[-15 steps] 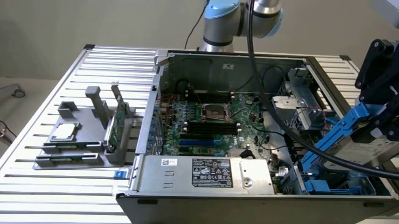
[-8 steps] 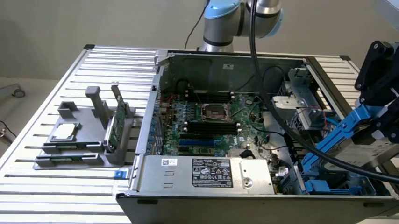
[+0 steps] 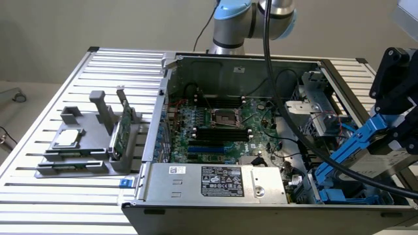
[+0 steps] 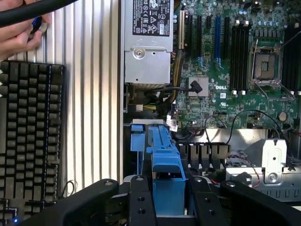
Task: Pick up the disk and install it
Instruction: 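Pick up the disk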
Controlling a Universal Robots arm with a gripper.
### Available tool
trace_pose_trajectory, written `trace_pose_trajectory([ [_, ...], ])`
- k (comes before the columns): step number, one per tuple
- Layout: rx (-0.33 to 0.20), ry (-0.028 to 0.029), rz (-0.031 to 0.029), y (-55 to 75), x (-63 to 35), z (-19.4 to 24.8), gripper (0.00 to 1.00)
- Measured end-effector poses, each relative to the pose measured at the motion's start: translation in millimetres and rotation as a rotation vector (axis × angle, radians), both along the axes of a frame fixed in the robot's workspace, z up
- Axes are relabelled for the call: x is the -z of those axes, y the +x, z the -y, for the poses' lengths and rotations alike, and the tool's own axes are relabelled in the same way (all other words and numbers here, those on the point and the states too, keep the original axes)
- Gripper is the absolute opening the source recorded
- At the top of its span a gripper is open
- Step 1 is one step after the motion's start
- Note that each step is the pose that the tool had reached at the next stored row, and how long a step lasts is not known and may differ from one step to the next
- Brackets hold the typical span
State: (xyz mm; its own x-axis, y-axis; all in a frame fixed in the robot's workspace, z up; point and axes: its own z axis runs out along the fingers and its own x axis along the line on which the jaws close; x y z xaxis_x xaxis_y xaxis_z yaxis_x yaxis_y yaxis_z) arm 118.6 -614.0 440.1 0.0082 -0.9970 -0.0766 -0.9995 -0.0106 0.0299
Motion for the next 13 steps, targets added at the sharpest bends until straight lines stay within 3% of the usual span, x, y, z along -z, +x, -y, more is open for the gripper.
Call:
trace_pose_trajectory([
  [13,-0.032,0.0005,-0.0001,0.4,6.5,2.5,0.33],
])
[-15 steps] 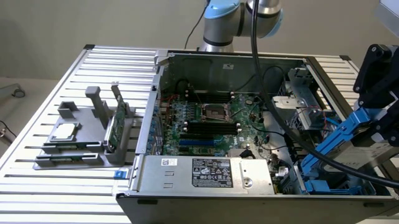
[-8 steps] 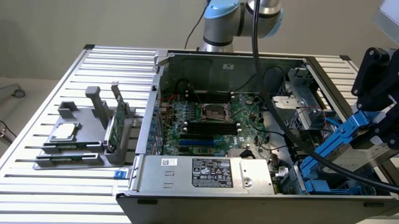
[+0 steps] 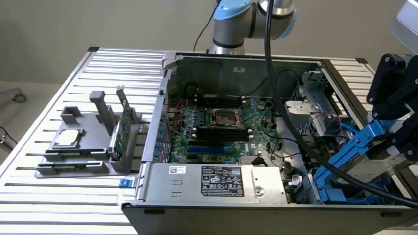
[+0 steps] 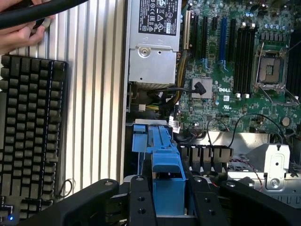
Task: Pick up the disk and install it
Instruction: 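Pick up the disk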
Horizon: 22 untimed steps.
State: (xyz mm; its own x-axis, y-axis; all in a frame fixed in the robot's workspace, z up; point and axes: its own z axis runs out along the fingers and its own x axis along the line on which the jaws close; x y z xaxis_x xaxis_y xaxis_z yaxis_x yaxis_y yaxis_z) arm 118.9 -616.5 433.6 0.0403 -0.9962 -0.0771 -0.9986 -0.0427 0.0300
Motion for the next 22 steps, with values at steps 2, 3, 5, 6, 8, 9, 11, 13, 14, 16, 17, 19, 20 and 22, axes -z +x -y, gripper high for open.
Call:
trace_pose_trajectory([
  [2,-0.002,0.0013,0.0,0.0,1.7,0.1,0.33],
  [3,-0.003,0.0021,0.0,0.0,2.6,0.1,0.33],
  [5,-0.005,0.0037,0.0,0.0,4.4,0.1,0.33],
  [6,-0.006,0.0046,0.0,0.0,5.2,0.1,0.33],
  [8,-0.007,0.007,0.0,0.0,7.1,0.1,0.33],
  [9,-0.007,0.0084,0.0,0.0,8.2,0.1,0.33],
  [11,-0.008,0.0112,0.0001,0.0,10.2,0.1,0.33],
  [13,-0.008,0.0136,0.0,0.0,12.2,0.1,0.33],
  [14,-0.008,0.0151,0.0,0.0,13.4,0.1,0.33],
  [16,-0.009,0.0191,0.0001,0.0,15.4,0.1,0.33],
  [17,-0.009,0.0221,0.0,0.0,16.2,0.1,0.33],
  [19,-0.011,0.0292,0.0001,0.0,17.6,0.1,0.33],
  [20,-0.012,0.0313,0.0001,0.0,18.1,0.1,0.33],
  [22,-0.014,0.0334,0.0,0.0,18.9,0.1,0.33],
])
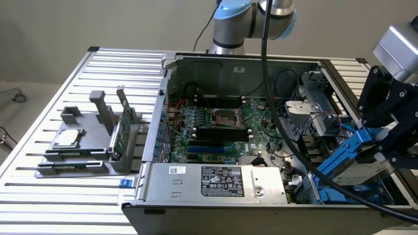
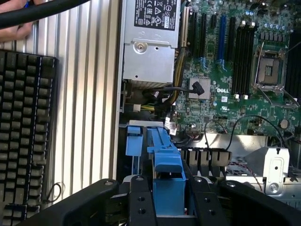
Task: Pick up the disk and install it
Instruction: 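Pick up the disk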
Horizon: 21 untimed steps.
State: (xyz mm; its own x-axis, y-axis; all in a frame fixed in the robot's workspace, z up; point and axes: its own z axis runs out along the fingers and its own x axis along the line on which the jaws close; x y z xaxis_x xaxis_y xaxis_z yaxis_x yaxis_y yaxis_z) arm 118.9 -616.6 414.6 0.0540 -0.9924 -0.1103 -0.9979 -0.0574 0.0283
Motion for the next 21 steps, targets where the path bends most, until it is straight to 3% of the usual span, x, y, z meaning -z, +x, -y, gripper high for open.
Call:
trace_pose_trajectory([
  [8,-0.003,0.0027,-0.0005,0.1,0.8,-0.1,0.33],
  [11,-0.003,0.0023,-0.001,0.1,0.9,0.0,0.39],
  [14,-0.003,0.002,-0.001,0.1,0.7,0.0,0.53],
  [21,-0.003,0.0027,-0.001,0.1,0.7,0.0,0.53],
])
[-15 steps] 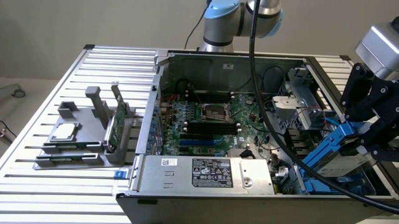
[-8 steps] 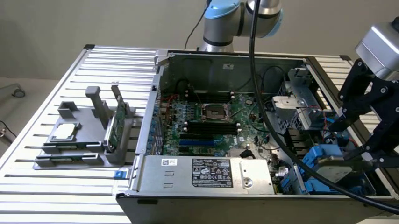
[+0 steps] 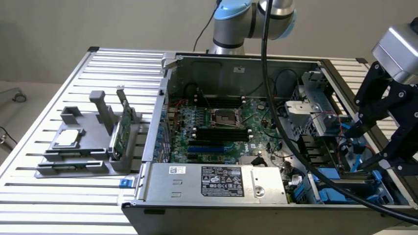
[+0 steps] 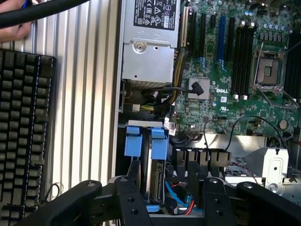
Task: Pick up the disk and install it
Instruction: 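Pick up the disk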
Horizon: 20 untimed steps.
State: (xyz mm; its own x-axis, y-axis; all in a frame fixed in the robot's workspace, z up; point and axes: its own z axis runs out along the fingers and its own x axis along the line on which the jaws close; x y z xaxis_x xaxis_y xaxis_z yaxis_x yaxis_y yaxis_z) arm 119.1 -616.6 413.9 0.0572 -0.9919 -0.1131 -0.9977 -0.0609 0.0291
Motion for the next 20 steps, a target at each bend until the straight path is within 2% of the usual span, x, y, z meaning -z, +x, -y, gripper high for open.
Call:
trace_pose_trajectory([
  [6,-0.002,0.0005,0.0,0.3,4.5,0.0,0.51],
  [8,-0.004,0.0005,0.0,1.0,7.9,0.0,0.38],
  [9,-0.005,0.0005,0.0,1.4,9.7,0.0,0.38],
  [12,-0.011,0.0004,0.0,3.7,15.2,0.0,0.2],
  [13,-0.013,0.0004,0.0,4.6,17.0,0.0,0.2],
  [14,-0.016,0.0005,0.0,5.6,18.8,0.0,0.14],
  [16,-0.022,0.0005,0.0,7.4,22.4,0.0,0.11],
  [20,-0.033,0.0004,0.0,12.3,29.6,-1.0,0.11],
])
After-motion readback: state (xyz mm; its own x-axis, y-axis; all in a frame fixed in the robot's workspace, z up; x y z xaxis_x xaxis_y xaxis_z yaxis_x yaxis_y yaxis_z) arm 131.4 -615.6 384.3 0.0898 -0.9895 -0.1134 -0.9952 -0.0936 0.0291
